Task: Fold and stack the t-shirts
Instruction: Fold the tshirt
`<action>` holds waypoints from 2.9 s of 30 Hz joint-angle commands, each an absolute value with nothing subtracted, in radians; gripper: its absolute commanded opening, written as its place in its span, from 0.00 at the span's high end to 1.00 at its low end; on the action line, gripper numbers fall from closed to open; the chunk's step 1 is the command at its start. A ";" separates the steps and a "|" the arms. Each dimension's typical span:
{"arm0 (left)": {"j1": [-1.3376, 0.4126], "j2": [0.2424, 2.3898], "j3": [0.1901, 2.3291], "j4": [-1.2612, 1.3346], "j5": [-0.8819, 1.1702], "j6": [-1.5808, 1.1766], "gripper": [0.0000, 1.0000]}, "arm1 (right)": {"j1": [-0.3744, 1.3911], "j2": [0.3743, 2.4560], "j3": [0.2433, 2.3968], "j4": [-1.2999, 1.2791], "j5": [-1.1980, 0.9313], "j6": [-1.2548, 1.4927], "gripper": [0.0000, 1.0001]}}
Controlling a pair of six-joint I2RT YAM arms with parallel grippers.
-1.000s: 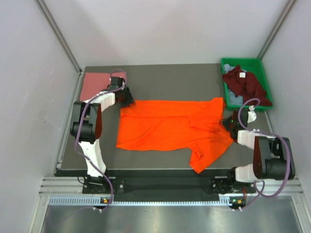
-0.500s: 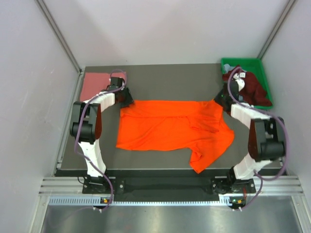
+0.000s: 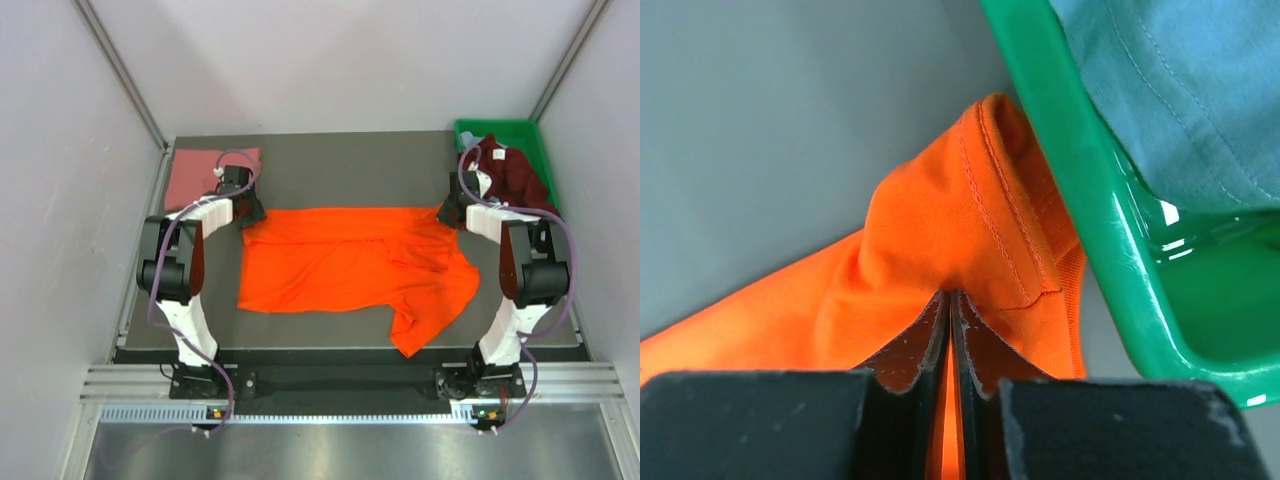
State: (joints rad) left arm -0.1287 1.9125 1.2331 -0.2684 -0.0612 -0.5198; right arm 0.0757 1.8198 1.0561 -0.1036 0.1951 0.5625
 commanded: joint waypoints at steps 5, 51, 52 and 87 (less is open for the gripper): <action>-0.069 1.893 1.143 -0.374 -0.170 -0.561 0.54 | 0.061 1.825 1.060 -0.181 0.242 0.643 0.90; -0.067 1.703 1.017 -0.416 -0.244 -0.494 0.55 | 0.129 1.715 0.957 -0.175 0.070 0.479 0.83; -0.067 1.703 1.035 -0.423 -0.255 -0.488 0.55 | 0.127 1.717 0.960 -0.178 0.075 0.473 0.83; -0.247 1.177 0.867 -0.471 0.451 -0.429 0.50 | 0.882 1.078 0.695 -0.909 0.320 1.179 0.60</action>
